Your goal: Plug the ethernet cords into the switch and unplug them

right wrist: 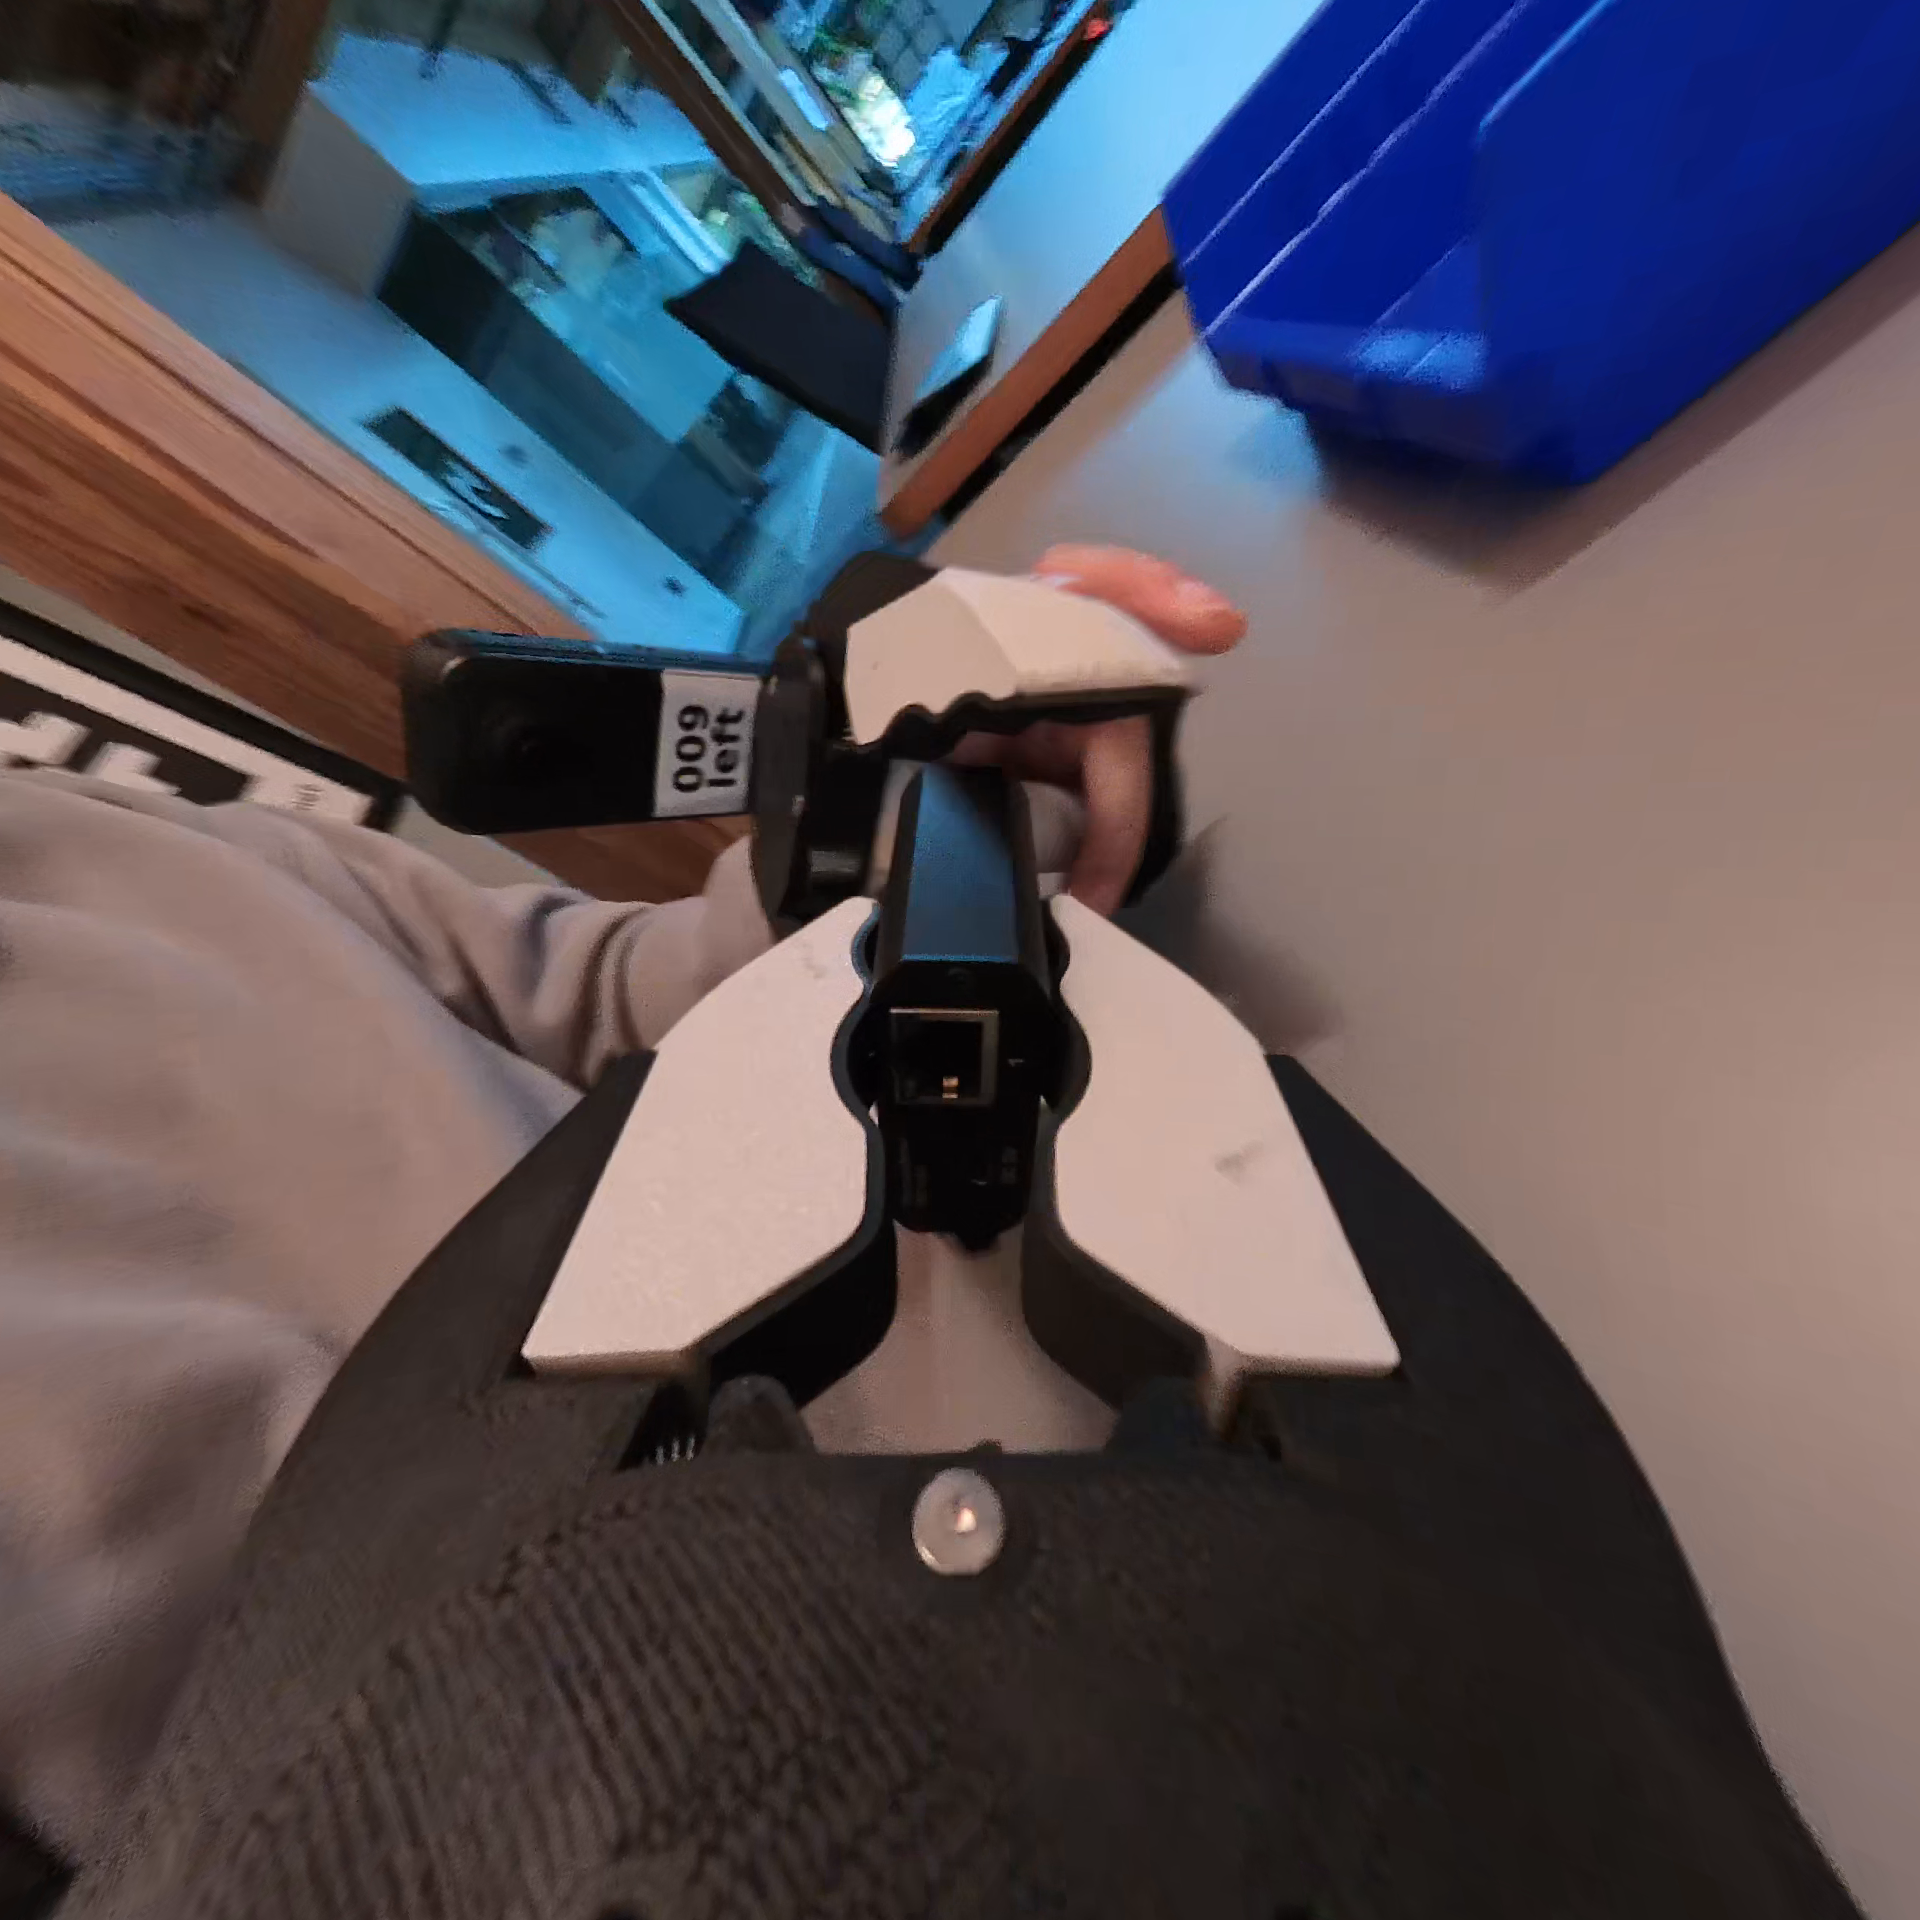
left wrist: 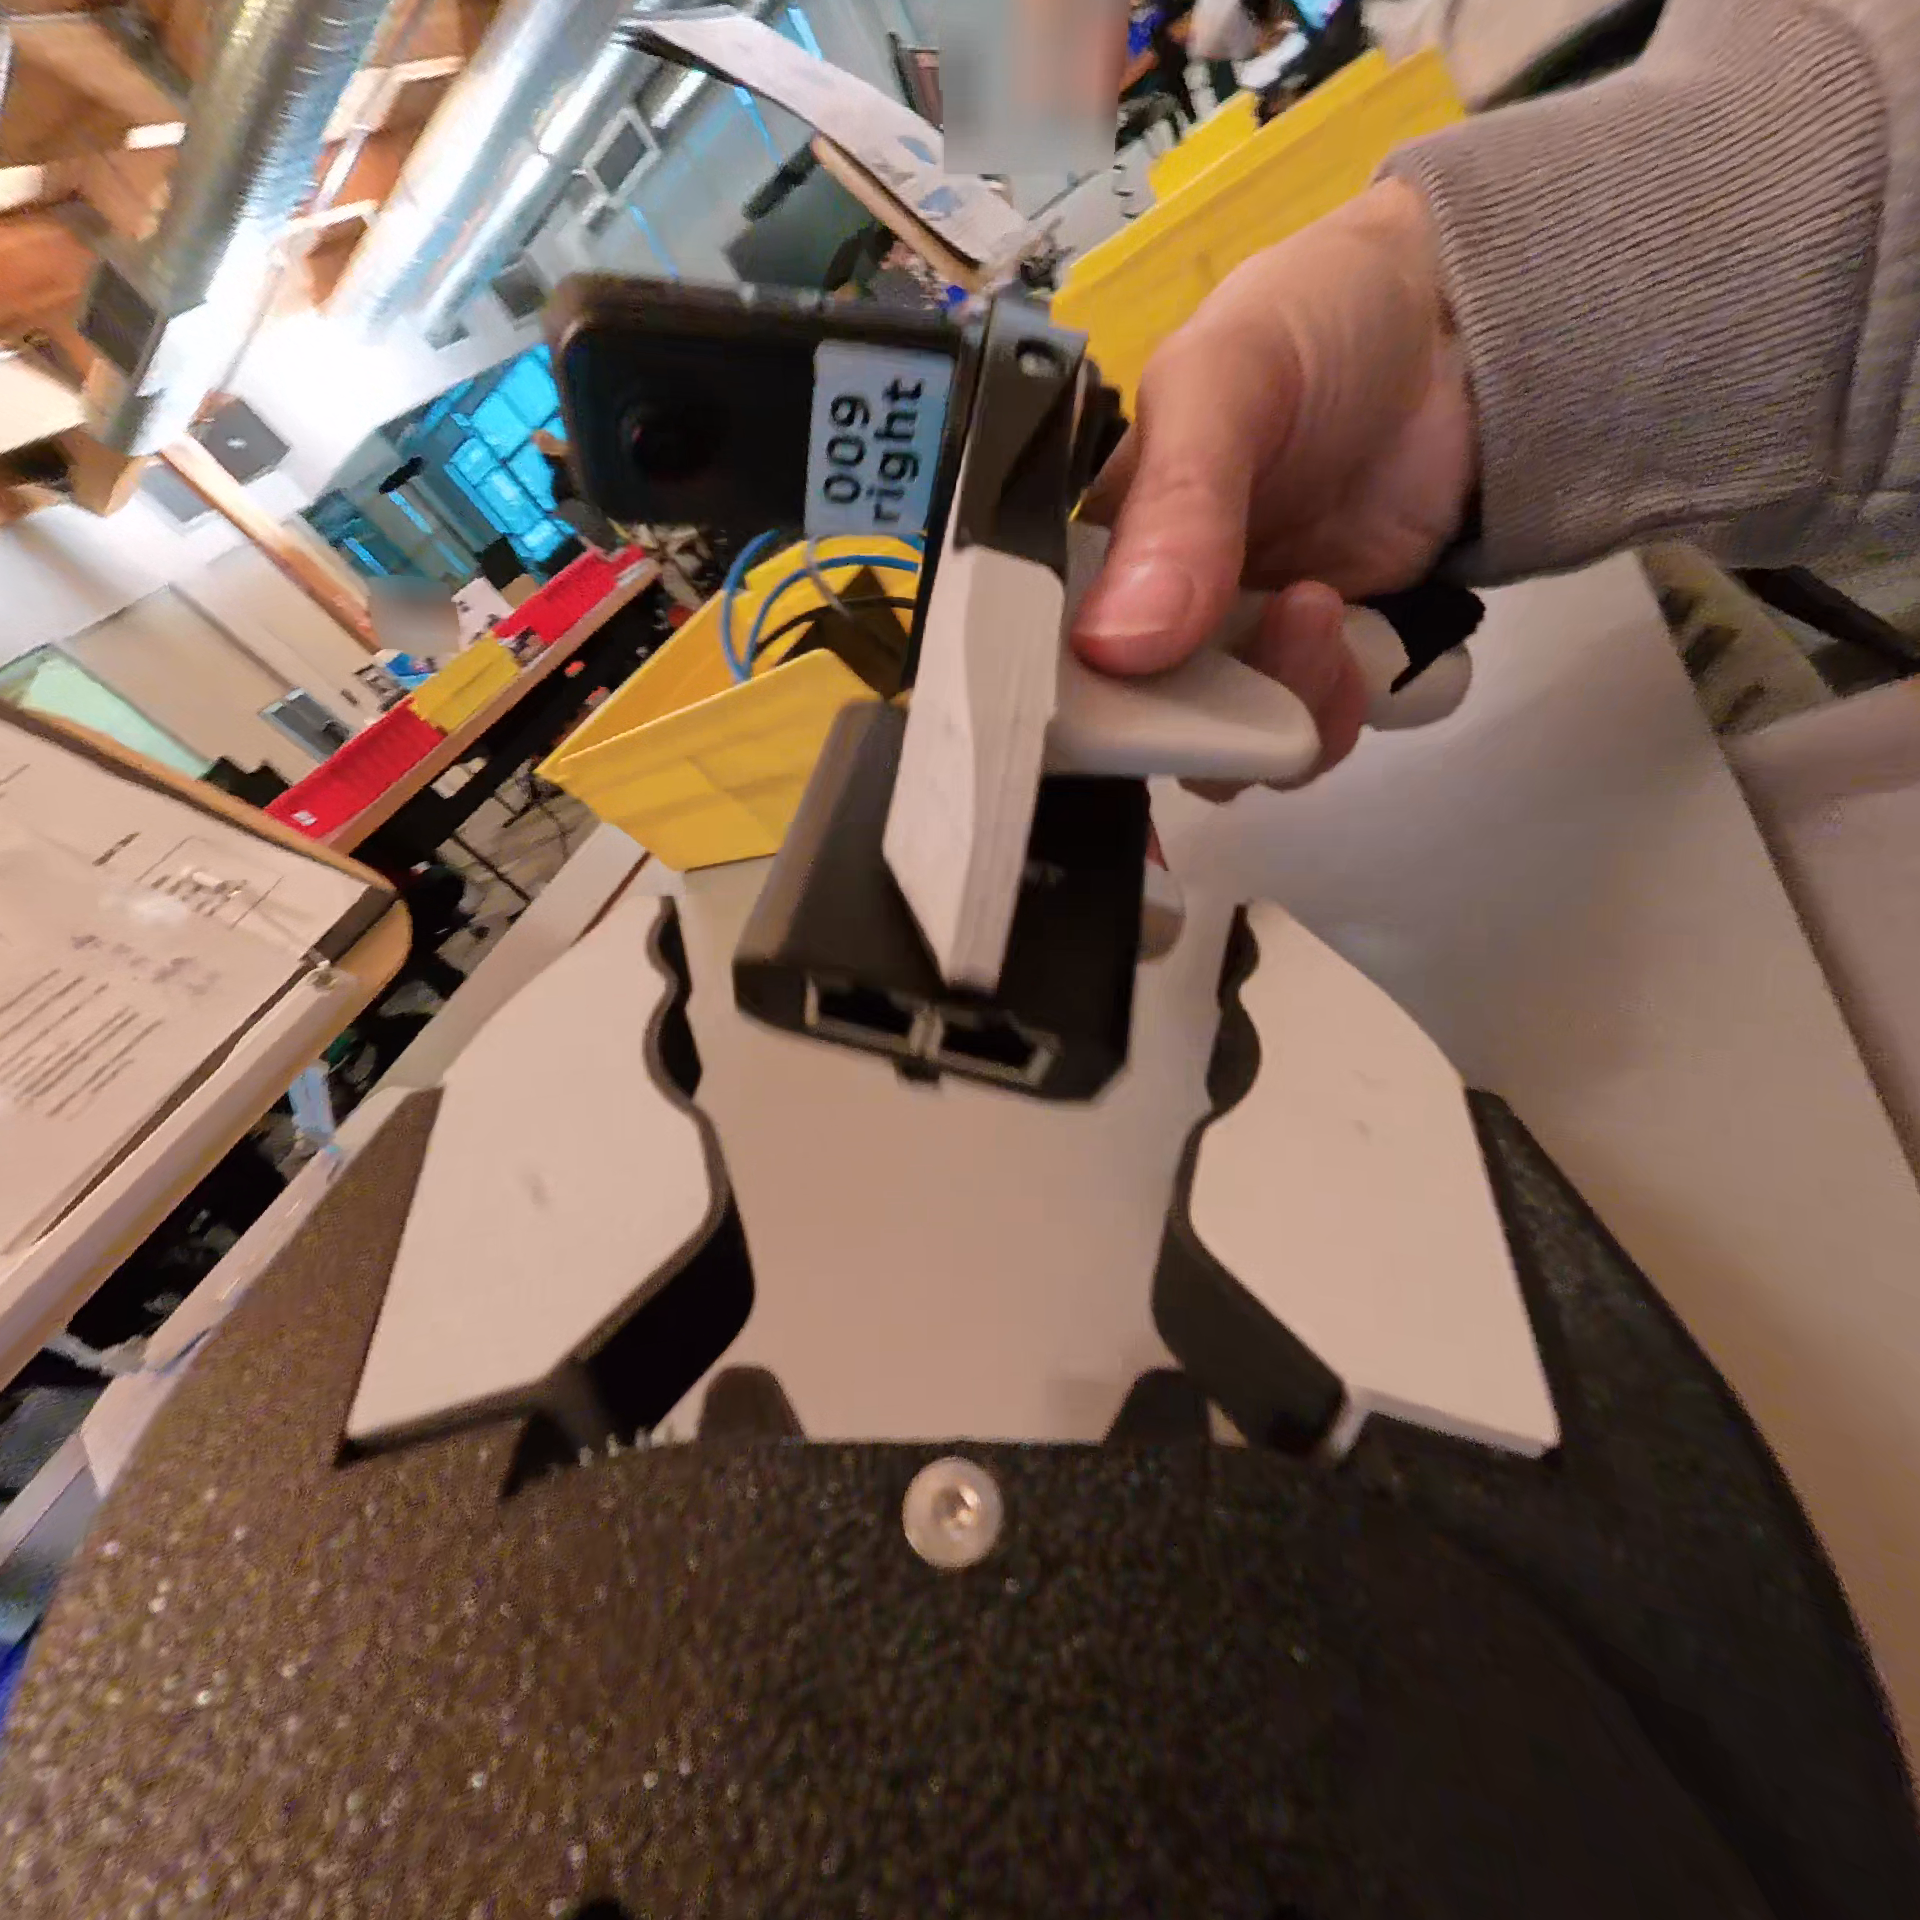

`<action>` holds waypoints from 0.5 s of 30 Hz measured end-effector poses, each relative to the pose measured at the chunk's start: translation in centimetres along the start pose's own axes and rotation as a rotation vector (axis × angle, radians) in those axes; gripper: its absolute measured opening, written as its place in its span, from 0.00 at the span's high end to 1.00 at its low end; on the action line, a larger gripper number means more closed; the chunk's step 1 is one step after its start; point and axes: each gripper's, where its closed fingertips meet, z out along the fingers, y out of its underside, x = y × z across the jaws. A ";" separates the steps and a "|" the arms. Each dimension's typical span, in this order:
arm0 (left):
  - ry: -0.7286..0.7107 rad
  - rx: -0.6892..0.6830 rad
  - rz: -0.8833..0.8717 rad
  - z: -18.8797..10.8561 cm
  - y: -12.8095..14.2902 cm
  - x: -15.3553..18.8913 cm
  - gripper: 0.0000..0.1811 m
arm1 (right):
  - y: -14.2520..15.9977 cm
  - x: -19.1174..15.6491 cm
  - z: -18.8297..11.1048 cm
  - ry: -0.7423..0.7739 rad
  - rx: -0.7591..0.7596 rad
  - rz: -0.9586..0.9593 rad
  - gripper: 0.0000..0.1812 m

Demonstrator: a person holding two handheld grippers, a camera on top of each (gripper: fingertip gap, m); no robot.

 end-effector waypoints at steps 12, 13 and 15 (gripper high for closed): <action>-0.148 0.011 -0.177 -1.1 2.0 -3.4 0.55 | -17.3 16.9 -30.8 1.513 -0.639 -0.601 0.86; -0.150 -0.001 -0.176 -1.0 2.3 -3.5 0.56 | -17.4 18.3 -32.2 1.541 -0.717 -0.574 0.86; -0.154 -0.004 -0.179 -1.0 2.4 -3.5 0.57 | -17.6 21.1 -33.6 1.545 -0.805 -0.563 0.86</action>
